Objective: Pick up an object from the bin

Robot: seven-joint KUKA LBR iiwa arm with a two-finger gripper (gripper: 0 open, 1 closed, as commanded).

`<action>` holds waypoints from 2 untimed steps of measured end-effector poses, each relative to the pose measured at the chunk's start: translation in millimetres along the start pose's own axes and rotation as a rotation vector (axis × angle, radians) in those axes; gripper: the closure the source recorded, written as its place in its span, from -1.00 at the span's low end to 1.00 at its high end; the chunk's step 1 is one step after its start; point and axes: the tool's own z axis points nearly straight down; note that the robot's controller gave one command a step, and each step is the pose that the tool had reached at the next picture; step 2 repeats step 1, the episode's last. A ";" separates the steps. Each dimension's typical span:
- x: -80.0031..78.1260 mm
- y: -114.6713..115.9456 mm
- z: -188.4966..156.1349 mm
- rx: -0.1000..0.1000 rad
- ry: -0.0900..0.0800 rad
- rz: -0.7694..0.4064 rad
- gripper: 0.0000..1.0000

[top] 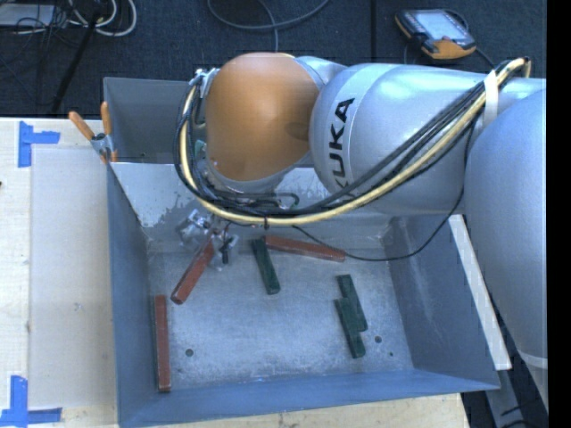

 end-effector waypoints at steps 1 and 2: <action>0.2 -0.3 0.1 0.000 0.000 0.001 1.00; 0.2 -0.3 0.1 0.000 0.000 0.001 1.00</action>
Offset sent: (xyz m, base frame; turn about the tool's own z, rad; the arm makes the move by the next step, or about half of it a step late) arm -0.0040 -0.0600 0.1011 -0.3541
